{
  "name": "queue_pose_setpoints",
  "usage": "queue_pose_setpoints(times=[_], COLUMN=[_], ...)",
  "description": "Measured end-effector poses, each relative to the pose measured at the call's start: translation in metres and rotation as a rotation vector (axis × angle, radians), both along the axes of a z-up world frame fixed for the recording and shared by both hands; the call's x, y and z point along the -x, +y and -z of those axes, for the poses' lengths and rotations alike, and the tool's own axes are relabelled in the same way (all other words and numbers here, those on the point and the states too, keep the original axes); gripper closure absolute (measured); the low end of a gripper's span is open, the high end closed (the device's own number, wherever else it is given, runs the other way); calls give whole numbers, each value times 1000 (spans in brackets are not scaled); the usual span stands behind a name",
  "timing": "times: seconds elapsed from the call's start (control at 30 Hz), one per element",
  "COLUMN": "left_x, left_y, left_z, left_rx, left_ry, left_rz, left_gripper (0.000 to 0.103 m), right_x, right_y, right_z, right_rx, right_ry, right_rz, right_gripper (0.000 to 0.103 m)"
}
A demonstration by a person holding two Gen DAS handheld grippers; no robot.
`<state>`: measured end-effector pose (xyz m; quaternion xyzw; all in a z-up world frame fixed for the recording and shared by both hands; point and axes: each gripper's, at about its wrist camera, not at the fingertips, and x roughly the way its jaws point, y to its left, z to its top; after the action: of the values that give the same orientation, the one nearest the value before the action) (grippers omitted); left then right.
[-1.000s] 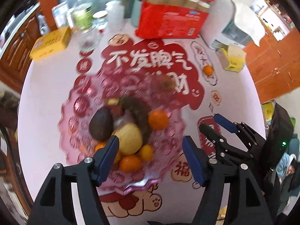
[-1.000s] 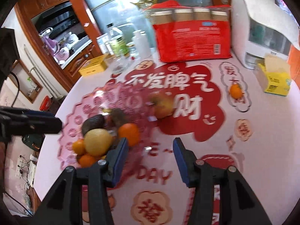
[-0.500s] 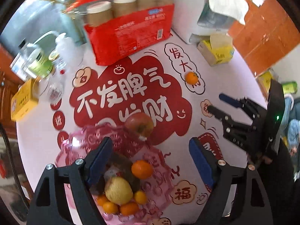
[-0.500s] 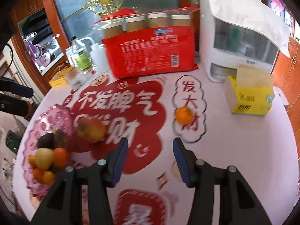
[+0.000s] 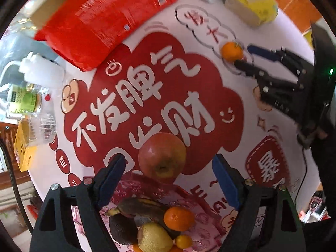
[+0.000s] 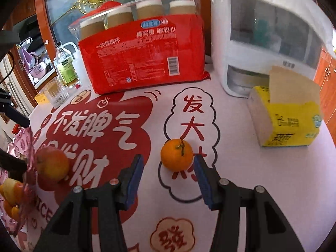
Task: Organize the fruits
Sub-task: 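Move the left tool to the red apple while the right tool approaches the last orange, then grasp the red apple with the left tool while the right tool grasps the orange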
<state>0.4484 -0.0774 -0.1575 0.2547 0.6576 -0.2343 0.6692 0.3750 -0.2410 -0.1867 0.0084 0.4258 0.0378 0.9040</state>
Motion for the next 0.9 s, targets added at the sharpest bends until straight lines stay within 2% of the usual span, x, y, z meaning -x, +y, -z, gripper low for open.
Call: queue_pose_setpoints(times=[0.27, 0.6, 0.77, 0.9], left_x=[-1, 3, 1, -2], left_y=[-16, -25, -24, -21], left_z=[37, 67, 74, 82], left_rx=[-115, -187, -211, -230], left_ry=[40, 72, 70, 61], left_rz=[99, 149, 153, 158], left_gripper=[19, 20, 31, 37], right_x=[-8, -18, -20, -21], right_y=[-12, -12, -10, -11], right_z=[26, 27, 27, 27], right_rx=[-26, -66, -61, -71], right_ry=[25, 4, 4, 4], right_rz=[19, 14, 16, 24], right_gripper=[53, 55, 62, 63])
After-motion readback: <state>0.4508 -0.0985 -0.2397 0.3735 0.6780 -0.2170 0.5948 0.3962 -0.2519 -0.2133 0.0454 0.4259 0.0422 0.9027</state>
